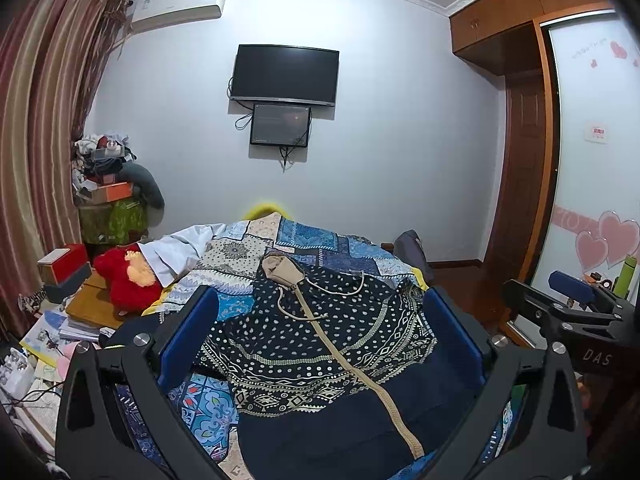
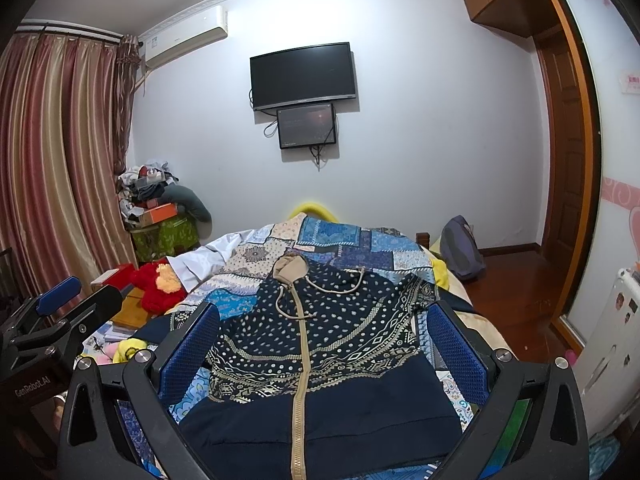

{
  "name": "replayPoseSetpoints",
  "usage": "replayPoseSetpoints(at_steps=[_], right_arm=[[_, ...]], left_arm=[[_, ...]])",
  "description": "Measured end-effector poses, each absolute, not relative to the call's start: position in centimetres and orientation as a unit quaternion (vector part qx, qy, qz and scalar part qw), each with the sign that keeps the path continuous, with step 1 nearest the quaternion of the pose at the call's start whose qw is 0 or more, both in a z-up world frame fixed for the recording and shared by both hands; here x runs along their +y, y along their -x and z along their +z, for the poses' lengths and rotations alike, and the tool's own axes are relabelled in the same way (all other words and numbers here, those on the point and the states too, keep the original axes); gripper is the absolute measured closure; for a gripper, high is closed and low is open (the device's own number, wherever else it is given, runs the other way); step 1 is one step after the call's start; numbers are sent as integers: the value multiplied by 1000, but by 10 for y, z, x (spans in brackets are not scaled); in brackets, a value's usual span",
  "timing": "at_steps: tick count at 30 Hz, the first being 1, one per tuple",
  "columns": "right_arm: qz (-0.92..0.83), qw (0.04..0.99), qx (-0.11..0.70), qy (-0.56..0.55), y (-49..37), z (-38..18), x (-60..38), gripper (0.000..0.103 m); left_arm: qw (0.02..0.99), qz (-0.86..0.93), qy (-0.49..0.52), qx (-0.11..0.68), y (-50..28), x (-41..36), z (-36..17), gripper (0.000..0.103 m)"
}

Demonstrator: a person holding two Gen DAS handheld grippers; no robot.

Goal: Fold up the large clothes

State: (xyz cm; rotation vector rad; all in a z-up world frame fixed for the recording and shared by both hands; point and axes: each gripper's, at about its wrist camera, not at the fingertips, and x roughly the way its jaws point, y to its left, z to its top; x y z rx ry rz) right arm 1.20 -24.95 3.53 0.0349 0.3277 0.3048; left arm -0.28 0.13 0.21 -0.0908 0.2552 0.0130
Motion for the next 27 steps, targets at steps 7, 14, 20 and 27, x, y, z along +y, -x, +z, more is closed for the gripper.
replayPoseSetpoints(at_steps=[7,14,20,27], right_arm=[[151,974,168,-18,-12,34,-248,0],[161,970,181,-18,-29,34,-239,0],[167,967,192,-5,-59,30,-218,0],[187,956,224,6,-126,14,-183,0]], left_arm=[[990,9,48,129,-1,6,2,0],[990,17,44,132,-12,14,-2,0],[989,40,39,136,-36,36,-5,0],[978,89,57,182,-93,95,-30,0]])
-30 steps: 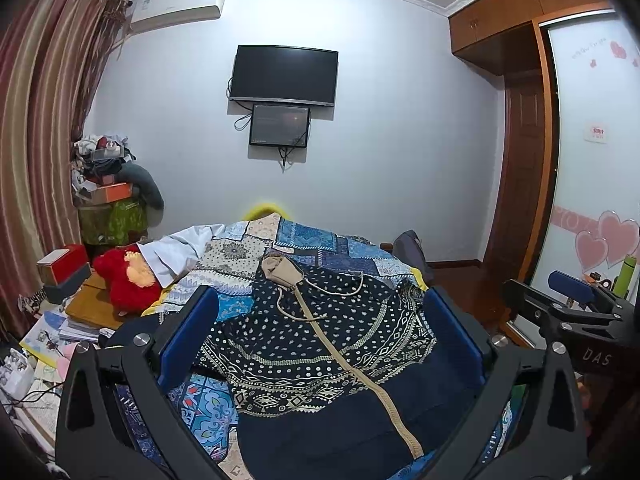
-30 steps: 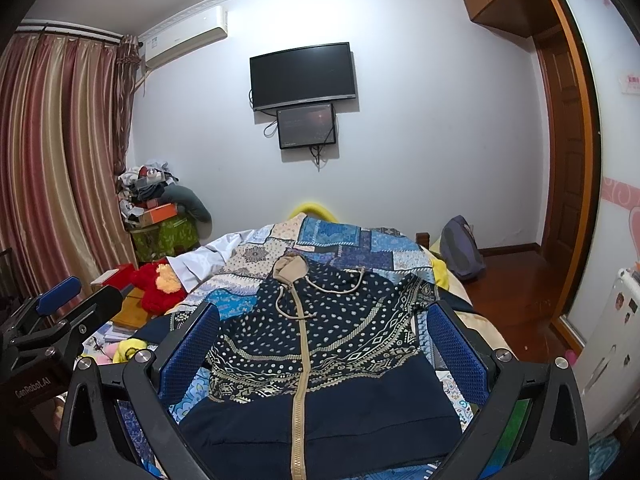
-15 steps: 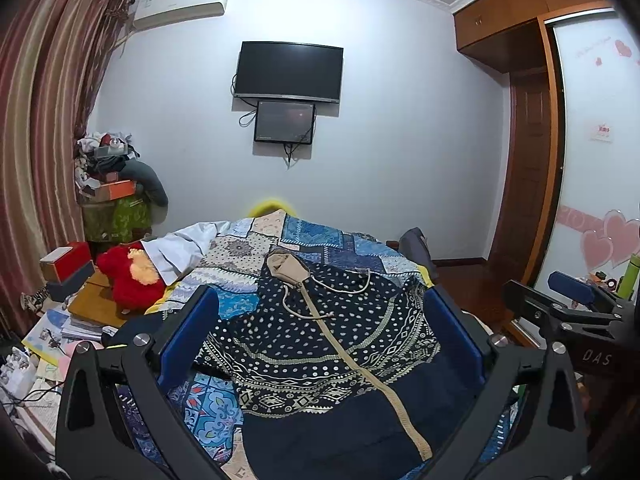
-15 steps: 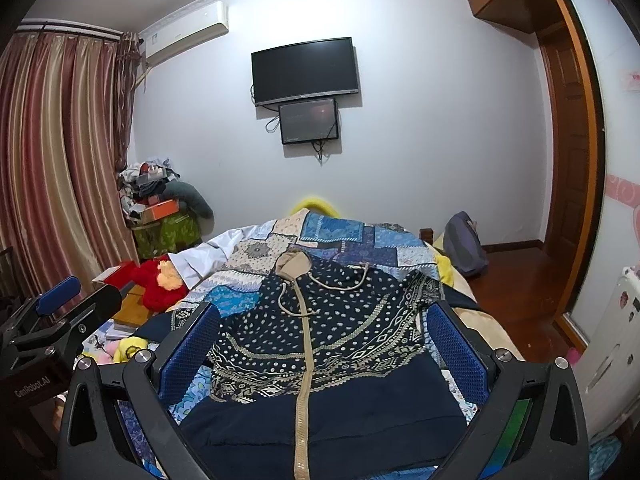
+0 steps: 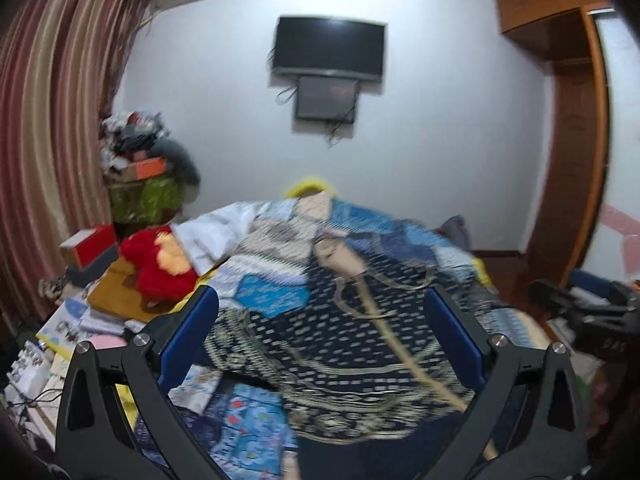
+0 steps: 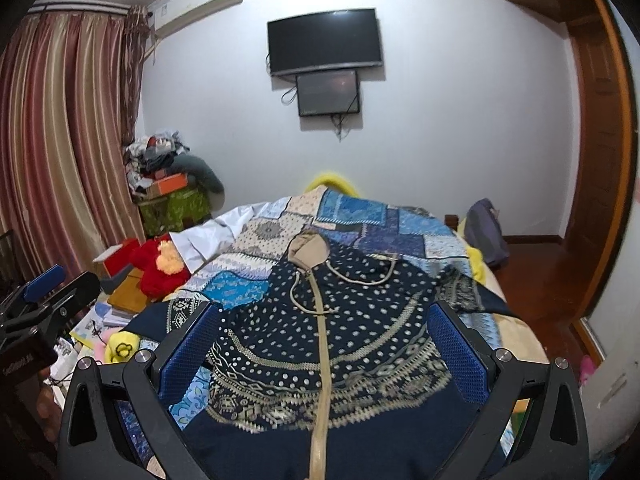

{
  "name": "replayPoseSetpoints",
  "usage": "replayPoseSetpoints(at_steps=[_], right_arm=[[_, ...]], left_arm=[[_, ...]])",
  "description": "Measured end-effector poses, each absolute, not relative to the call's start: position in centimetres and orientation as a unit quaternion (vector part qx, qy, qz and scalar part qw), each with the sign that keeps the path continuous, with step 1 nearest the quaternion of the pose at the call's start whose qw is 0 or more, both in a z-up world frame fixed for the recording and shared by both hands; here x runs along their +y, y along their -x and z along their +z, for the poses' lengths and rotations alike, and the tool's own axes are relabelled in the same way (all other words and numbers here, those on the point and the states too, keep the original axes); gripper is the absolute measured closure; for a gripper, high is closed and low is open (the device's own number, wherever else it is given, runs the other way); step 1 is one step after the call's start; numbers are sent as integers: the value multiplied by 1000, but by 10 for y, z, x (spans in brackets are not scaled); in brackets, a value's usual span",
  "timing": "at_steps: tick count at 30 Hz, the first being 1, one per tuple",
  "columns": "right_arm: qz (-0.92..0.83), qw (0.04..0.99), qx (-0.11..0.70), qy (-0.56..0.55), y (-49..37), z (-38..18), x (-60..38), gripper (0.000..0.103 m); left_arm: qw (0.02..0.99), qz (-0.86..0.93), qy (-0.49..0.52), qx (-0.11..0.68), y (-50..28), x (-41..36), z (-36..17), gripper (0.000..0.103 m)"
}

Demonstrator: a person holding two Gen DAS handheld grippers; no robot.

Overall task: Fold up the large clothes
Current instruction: 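Lower the left tool to the navy garment's hem and grasp it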

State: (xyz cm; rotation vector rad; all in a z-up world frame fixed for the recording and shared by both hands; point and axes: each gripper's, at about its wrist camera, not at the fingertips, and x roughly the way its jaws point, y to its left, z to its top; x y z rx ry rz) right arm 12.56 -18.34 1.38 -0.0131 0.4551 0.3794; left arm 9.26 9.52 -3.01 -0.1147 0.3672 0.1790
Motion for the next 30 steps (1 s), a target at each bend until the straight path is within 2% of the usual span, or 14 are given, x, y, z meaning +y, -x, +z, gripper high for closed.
replayPoseSetpoints(at_steps=[11,18,23,26,30], right_arm=[[233,914,318,94,-252,-49,-99,0],[257,867,404,138,-317,-120,-48,0],[278,820,477,152,-346,-174,-22,0],[294,791,517,143,-356,-199,-10,0],[313,775,531,135,-359,-212,0,0]], left_arm=[[919,183,99,335,-183,224,-139,0],[867,132,225,424,-205,262,-207,0],[846,111,280,441,-220,272,-237,0],[831,111,311,448,-231,283,-252,9],[824,119,347,432,-236,298,-258,9]])
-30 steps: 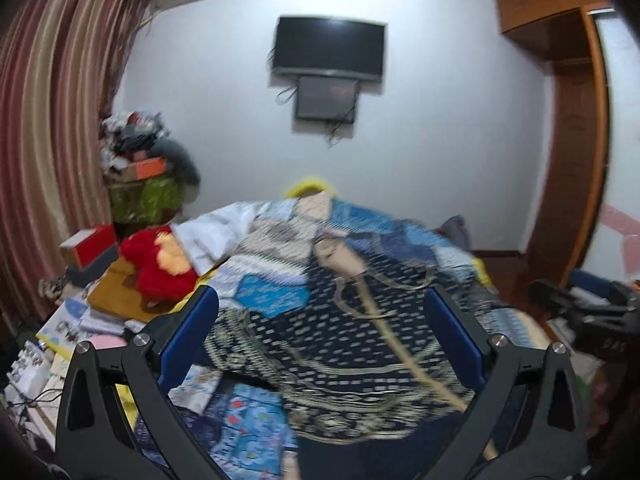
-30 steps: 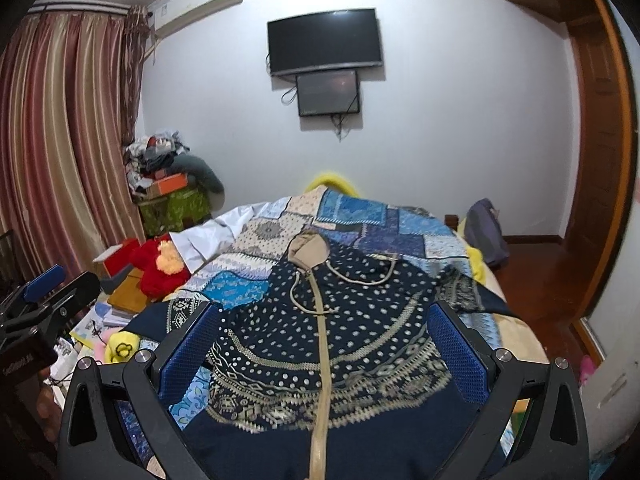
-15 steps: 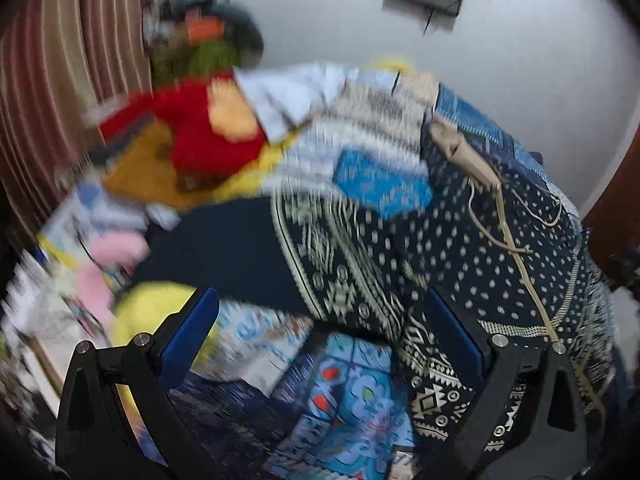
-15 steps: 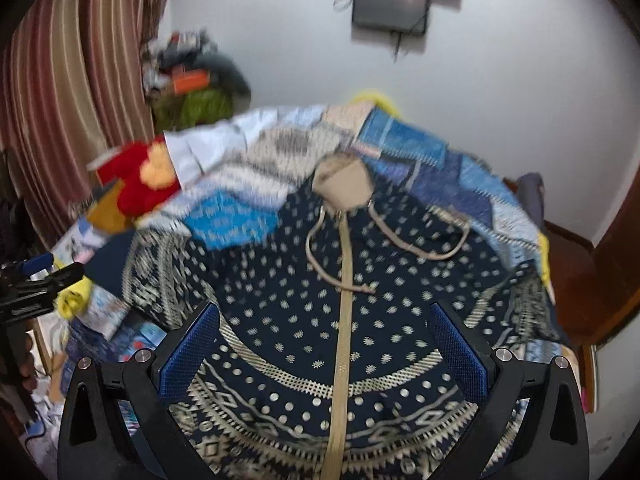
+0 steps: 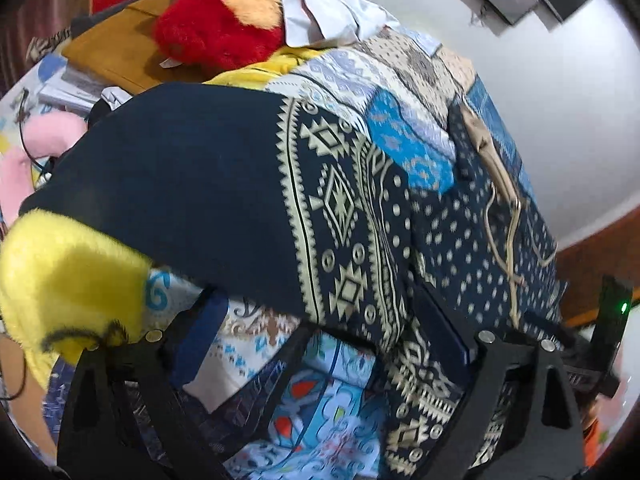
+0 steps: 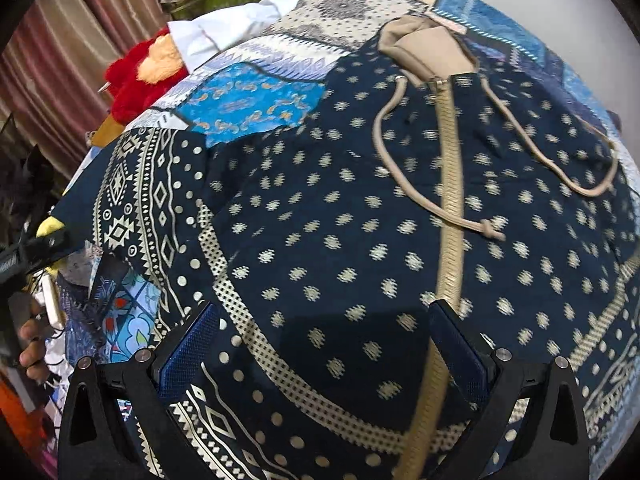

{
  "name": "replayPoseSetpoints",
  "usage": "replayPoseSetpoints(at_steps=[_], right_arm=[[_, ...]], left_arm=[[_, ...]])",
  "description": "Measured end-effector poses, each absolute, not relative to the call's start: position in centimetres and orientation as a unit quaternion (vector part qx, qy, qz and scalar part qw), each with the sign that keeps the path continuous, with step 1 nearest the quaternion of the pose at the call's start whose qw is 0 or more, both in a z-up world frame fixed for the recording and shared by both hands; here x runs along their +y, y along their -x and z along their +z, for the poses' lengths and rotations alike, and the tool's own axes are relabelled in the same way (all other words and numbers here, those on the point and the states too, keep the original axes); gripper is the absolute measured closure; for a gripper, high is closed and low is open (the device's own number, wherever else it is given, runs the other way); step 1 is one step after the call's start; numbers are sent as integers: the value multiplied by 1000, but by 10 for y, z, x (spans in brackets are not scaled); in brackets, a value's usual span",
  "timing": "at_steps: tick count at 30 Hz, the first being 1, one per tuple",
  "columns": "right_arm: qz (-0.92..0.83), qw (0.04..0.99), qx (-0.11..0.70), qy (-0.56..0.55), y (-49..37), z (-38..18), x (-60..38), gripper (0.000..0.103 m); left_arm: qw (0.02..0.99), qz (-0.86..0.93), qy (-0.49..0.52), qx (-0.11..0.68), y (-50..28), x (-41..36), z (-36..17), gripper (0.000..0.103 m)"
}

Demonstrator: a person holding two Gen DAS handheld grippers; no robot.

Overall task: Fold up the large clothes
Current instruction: 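Lower the left tool to the navy garment's hem and grasp it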

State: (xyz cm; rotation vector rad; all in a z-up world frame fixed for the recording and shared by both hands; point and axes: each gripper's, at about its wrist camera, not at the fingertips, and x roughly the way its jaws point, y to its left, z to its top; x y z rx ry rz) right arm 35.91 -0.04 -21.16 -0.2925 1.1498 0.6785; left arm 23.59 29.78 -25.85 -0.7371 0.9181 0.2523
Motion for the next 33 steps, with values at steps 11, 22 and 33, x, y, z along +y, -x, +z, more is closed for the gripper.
replayPoseSetpoints(at_steps=[11,22,33], right_arm=[[334,763,539,128,-357,-215,7,0],[307,809,469,178,-339,-176,-28,0],[264,818,476,187,-337,-161,-81,0]], left_arm=[[816,192,337,429,-257,318,-259,93],[900,182,169,357,-295,255,-166,99],[858,58,160,485,-345,159,-239,98]])
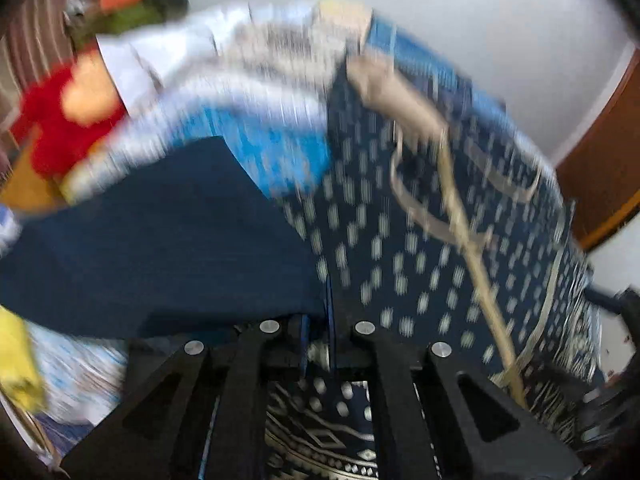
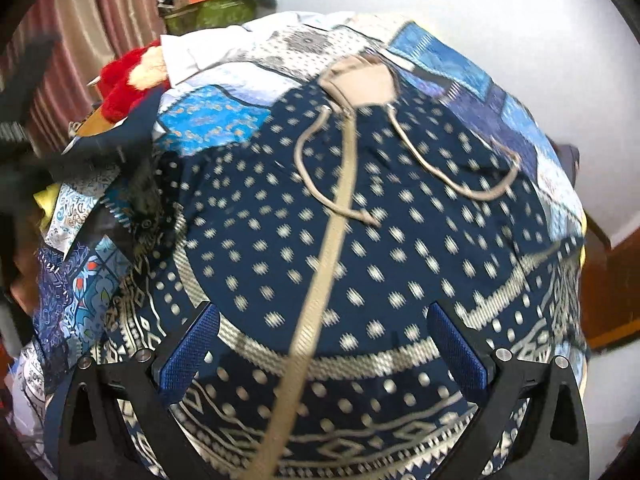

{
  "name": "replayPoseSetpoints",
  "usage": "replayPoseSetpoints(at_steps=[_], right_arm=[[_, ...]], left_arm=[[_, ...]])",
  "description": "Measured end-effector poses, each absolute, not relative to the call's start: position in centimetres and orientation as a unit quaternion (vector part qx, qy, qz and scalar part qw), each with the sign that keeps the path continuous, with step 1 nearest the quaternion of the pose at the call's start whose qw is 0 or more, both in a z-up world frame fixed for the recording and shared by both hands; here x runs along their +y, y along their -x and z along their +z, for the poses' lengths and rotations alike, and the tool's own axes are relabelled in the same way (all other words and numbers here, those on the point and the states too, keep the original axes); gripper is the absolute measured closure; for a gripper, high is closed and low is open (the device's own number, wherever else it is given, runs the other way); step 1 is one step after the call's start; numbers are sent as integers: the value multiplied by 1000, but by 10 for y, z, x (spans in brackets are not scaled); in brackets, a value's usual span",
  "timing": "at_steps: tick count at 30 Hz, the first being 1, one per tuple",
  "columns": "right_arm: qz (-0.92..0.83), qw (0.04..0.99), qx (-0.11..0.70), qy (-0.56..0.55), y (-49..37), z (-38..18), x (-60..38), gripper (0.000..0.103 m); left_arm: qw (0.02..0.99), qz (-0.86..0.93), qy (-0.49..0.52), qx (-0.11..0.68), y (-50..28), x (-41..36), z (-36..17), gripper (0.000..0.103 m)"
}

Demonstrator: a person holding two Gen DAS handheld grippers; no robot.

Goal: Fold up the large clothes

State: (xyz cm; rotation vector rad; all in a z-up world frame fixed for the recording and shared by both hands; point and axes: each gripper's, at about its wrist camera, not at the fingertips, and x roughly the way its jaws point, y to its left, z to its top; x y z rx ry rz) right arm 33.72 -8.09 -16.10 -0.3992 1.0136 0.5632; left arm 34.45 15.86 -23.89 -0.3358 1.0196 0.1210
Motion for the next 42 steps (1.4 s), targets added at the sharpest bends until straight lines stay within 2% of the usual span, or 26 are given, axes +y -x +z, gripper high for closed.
replayPoseSetpoints(at_steps=[2,4,6,12,15,19,23,25,26,27,28,29,31,36,42], right_arm=[[257,819,482,178,-337,-161,-94,0],[252,819,487,170,-336,-161,-105,0],[248,817,497,159,-338,-161,-115,0],[246,808,522,118,-341,-167,-129,0],[248,806,527,104,-343,-171,-127,0],[252,802,534,92,-344,-174,-119,0],[254,804,531,89,-343,-172,-114,0],[252,806,528,90,-343,-171,-114,0],[250,807,527,91,-344,-170,-115,0],[248,808,527,92,-344,-170,-115,0],[246,808,527,92,-346,-170,-117,0],[244,809,527,91,-346,-170,-119,0],[239,812,525,85,-348,-168,-125,0],[222,826,512,75,-354,-163,-147,0],[206,844,492,47,-363,-150,-180,0]], left_arm=[[838,51,161,519,-342,152,-262,98],[824,51,158,542,-332,150,-276,88],[813,47,156,559,-322,154,-278,62],[839,82,210,495,-274,209,-238,38],[842,127,253,459,-257,255,-222,35],[821,183,304,448,-250,305,-231,35],[806,194,351,436,-256,331,-244,36],[811,211,340,426,-262,337,-243,50],[812,226,329,425,-267,339,-243,64],[813,234,320,426,-267,340,-242,85],[812,245,308,432,-273,340,-242,96],[812,256,292,436,-278,340,-239,101],[825,278,245,426,-291,330,-227,101],[891,262,88,360,-323,267,-155,101],[944,125,29,303,-370,162,-79,101]])
